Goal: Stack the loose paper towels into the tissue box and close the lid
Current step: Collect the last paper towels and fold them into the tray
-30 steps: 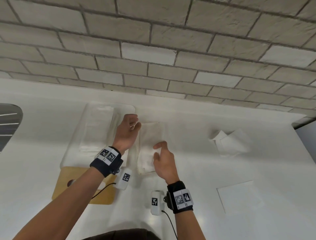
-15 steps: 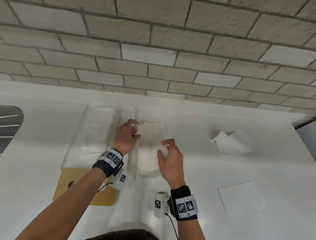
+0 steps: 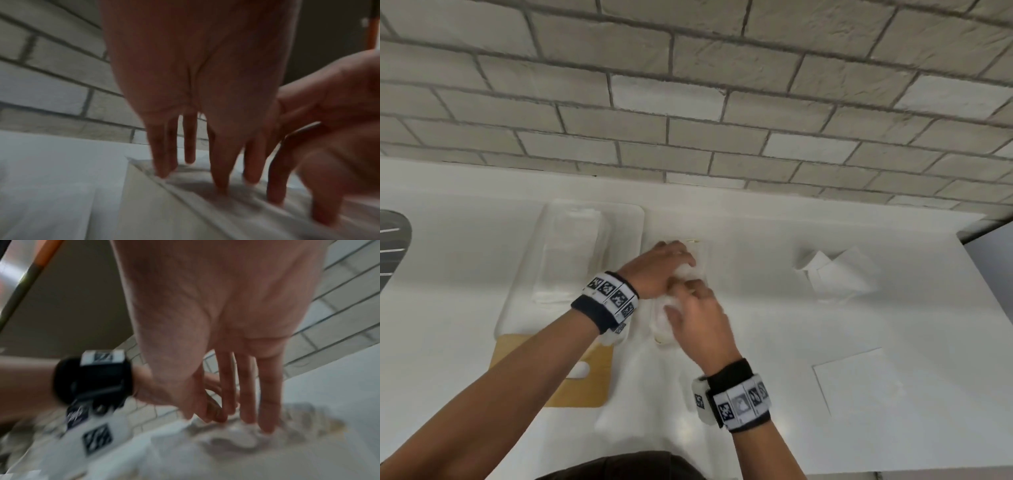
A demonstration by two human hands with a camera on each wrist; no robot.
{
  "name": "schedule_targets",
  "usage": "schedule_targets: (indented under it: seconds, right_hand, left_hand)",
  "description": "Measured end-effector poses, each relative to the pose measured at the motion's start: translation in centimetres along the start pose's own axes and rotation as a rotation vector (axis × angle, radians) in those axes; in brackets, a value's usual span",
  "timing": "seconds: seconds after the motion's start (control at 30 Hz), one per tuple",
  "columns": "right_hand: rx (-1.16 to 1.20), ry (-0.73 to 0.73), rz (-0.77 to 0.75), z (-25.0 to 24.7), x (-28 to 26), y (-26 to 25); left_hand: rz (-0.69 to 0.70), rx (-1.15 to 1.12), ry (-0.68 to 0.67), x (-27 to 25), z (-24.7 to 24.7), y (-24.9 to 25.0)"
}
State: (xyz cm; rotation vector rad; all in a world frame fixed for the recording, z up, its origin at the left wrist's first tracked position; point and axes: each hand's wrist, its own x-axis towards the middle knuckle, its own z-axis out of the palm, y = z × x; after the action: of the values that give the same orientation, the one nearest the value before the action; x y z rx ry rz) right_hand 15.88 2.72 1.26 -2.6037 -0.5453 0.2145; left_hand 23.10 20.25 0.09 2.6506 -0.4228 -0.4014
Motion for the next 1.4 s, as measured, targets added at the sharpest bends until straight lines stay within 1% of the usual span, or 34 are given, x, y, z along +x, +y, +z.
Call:
schedule_targets:
  seconds: [0.03,0.07,0.1,0.23,0.3,0.4,0.47,0.5,0.53,0.57,0.63,0.67,0.7,0.77,0.8,0.87,0.9,0.93,1.0,1.03,1.07,1.13,1.2,1.27,1.33,1.37,1.4]
  right_hand:
    - [-0.061,-0.1,-0.017,0.6,0.2,-0.1]
    - [-0.096,-0.17,-0.021,1.0,0.3,0.0]
    - [-0.109,-0.206,-0.011,1.2,0.3,0.3]
    - [-0.192,-0.251,-0.027,1.2,0.2,0.5]
    - [-0.224,-0.271,-0.047,1.2,0.6,0.4]
    - [-0.249,-0.332,-0.07,0.7,1.3,0.4]
    - [-0.268,-0.361,-0.092,0.3,1.9,0.4]
    - [-0.271,-0.367,-0.105,0.3,2.2,0.6]
    - [-0.261,-0.374,-0.117,0.3,2.6,0.7]
    - [-0.244,-0.382,-0.126,0.3,2.9,0.9]
    - [-0.227,-0.435,-0.137,0.3,3.2,1.4]
    - [-0.211,-0.464,-0.14,0.2,3.2,1.8]
    - [-0.175,-0.483,-0.143,0.0,2.9,2.3]
    - [-0.037,-0.448,-0.173,-0.7,1.8,3.4]
    - [0.052,-0.379,-0.184,-1.3,0.9,4.1]
    - [0.239,-0.144,-0.179,-2.9,-1.5,6.0]
    - [0.32,-0.029,-0.164,-3.9,-2.7,7.2]
    - [0.369,0.05,-0.14,-5.0,-4.1,8.8]
    - [0.344,0.113,-0.082,-7.0,-6.6,12.9]
    - [0.278,0.104,-0.058,-7.7,-7.7,15.7]
    - [0.197,0.077,-0.029,-8.4,-8.7,18.5]
    - [0.049,-0.01,0.052,-10.0,-10.3,24.0]
    - [-0.054,-0.112,0.143,-11.4,-11.8,29.0]
    - [-0.163,-0.232,0.166,-12.0,-12.9,33.1]
    - [-0.26,-0.378,0.142,-12.0,-13.5,35.6]
    - [-0.28,-0.428,0.138,-11.8,-13.6,36.3]
    - [-0.282,-0.447,0.138,-11.7,-13.6,36.7]
  left_hand:
    - [-0.009,0.075,-0.097,0.4,0.0,-0.1]
    - [-0.011,0.134,-0.164,0.8,-0.2,-0.2]
    - [-0.014,0.174,-0.209,1.1,-0.3,-0.5]
    - [0.058,0.271,-0.275,2.6,-0.7,-1.0]
    - [0.104,0.316,-0.271,3.6,-0.9,-0.6]
    - [0.1,0.334,-0.297,4.1,-2.0,1.0]
    - [0.144,0.397,-0.278,4.3,-2.1,1.8]
    - [0.23,0.454,-0.228,4.2,-2.1,1.9]
    - [0.237,0.421,-0.199,4.3,-1.7,1.8]
    - [0.226,0.386,-0.201,4.4,-1.8,2.0]
    - [0.106,0.315,-0.278,3.8,-2.1,2.3]
    - [0.091,0.308,-0.292,3.6,-2.4,2.3]
    - [0.088,0.282,-0.275,3.4,-2.4,2.3]
    - [0.027,0.178,-0.224,2.9,-2.5,2.2]
    - [0.0,0.153,-0.201,2.4,-2.7,2.4]
    - [-0.041,0.15,-0.15,1.0,-2.5,3.3]
    - [-0.054,0.131,-0.093,0.3,-2.1,4.0]
    - [-0.057,0.101,-0.02,-0.4,-1.7,5.2]
    - [-0.051,0.007,0.159,-1.6,0.1,8.0]
    - [-0.044,-0.047,0.241,-2.0,1.2,9.7]
    - [-0.026,-0.099,0.294,-2.1,2.3,11.6]
    - [0.007,-0.184,0.356,-1.5,4.8,14.9]
    - [0.022,-0.249,0.346,-0.5,7.5,18.0]
    - [-0.002,-0.276,0.302,0.7,10.2,20.0]
    - [-0.044,-0.304,0.273,1.9,12.9,21.5]
    - [-0.065,-0.317,0.262,2.4,14.1,22.0]
    - [-0.085,-0.334,0.245,2.8,15.2,22.5]
